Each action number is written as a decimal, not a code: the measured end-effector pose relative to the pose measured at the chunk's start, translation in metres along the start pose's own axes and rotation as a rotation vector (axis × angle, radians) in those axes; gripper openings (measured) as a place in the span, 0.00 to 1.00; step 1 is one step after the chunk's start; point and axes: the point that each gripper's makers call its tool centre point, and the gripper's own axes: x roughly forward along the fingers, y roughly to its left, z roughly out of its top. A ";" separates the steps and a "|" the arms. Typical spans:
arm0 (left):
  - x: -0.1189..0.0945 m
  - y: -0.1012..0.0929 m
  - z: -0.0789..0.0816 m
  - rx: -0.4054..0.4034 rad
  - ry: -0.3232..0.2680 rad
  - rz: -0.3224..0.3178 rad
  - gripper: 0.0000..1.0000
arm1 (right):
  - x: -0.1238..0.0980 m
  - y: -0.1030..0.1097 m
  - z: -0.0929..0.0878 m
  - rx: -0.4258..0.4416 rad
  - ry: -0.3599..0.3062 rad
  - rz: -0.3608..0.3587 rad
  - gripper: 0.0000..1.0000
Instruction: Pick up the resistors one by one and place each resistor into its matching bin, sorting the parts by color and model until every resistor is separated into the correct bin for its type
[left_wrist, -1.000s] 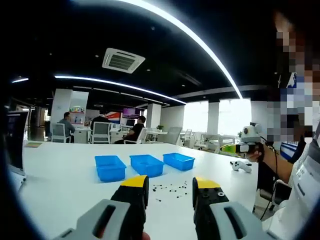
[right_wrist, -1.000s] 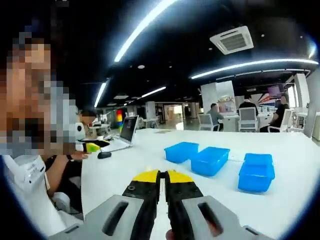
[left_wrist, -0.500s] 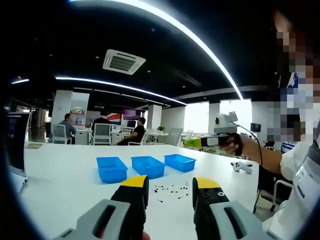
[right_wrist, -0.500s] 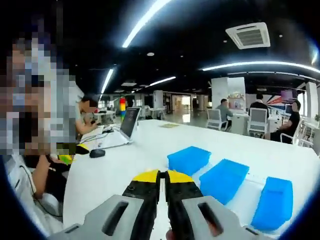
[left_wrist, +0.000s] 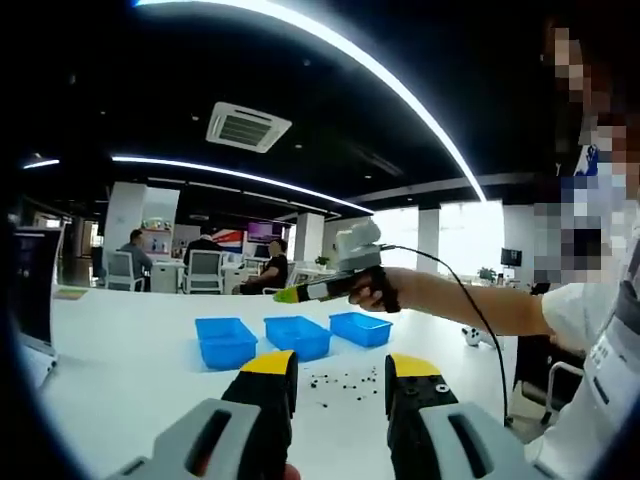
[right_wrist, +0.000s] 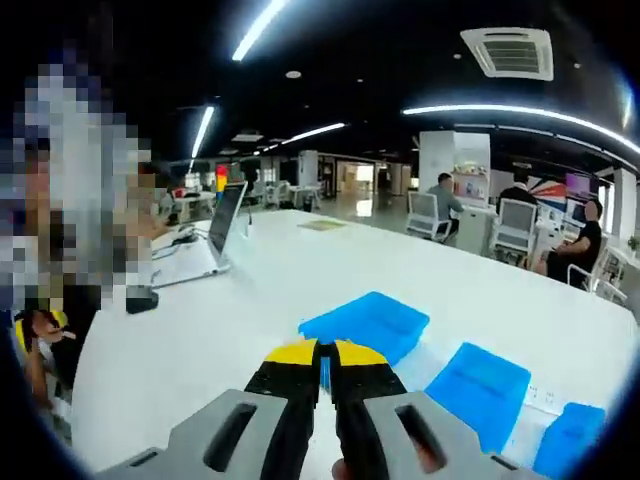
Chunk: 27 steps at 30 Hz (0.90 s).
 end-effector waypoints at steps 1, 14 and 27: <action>-0.001 0.001 0.000 0.000 -0.003 0.002 0.37 | 0.007 -0.003 -0.003 -0.001 0.014 -0.020 0.07; -0.006 0.001 0.004 0.003 -0.020 0.015 0.37 | 0.079 -0.022 -0.014 0.023 0.067 -0.112 0.09; -0.004 -0.004 0.006 0.006 -0.023 0.006 0.37 | 0.048 -0.019 0.002 0.022 0.004 -0.132 0.39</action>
